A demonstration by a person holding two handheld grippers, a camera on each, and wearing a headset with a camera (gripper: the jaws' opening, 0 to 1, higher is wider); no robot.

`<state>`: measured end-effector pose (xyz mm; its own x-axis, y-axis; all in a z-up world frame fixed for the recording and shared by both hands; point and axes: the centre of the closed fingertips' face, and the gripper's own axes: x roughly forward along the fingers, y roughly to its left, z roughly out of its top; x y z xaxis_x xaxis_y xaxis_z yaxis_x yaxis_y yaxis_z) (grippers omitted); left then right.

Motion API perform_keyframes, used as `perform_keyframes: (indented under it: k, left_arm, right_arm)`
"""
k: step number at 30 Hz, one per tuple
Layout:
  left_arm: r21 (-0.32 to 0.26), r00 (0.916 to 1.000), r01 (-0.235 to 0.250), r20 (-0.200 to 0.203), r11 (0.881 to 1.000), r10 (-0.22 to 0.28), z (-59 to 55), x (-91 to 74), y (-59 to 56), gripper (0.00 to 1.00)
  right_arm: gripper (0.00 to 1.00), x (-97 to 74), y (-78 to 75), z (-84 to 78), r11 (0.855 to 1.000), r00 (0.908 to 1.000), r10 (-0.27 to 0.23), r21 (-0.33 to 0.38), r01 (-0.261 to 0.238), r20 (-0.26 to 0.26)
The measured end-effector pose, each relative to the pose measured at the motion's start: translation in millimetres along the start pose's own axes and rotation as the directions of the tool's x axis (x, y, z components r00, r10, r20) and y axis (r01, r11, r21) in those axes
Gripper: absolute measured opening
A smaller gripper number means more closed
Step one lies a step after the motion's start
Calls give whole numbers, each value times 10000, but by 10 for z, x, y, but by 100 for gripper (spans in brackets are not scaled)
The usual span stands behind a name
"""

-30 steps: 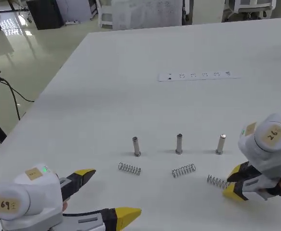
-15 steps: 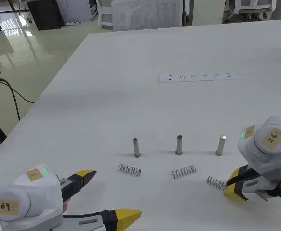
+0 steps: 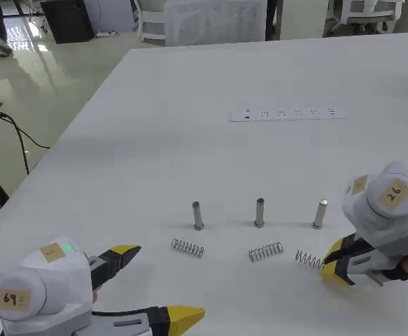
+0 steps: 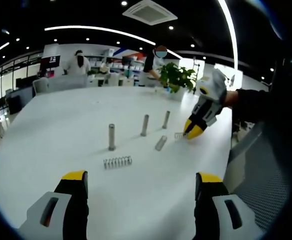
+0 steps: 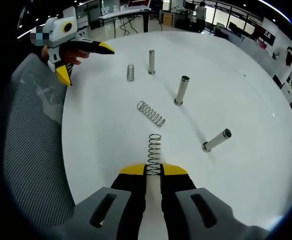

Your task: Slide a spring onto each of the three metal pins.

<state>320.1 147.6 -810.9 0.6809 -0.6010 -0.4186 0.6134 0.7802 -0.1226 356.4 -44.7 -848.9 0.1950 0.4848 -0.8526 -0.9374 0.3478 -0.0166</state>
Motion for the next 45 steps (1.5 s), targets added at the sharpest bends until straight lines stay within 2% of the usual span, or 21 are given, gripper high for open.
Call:
perform_keyframes:
  k: [7, 23, 29, 39, 45]
  left_arm:
    - [128, 9999, 89, 51, 9999, -90, 51, -11, 4, 83]
    - [843, 9964, 832, 106, 9930, -844, 319, 85, -65, 78]
    - [1090, 9934, 1119, 120, 9877, -1139, 426, 126, -71, 77]
    - [1533, 9839, 1760, 37, 9724, -1787, 530, 261, -230, 73]
    - [1849, 9776, 2065, 14, 9608, -2104, 635, 343, -294, 70]
  right_arm:
    - [7, -24, 2, 61, 9999, 10000, 46, -164, -45, 69]
    - [7, -82, 22, 176, 9988, 9998, 137, -472, -131, 120]
    - [7, -99, 31, 263, 9977, 9998, 185, -659, -178, 103]
    - [7, -128, 75, 407, 9943, 9996, 263, -1041, -248, 125]
    - [7, -149, 101, 462, 9920, 9994, 330, -1227, -310, 139]
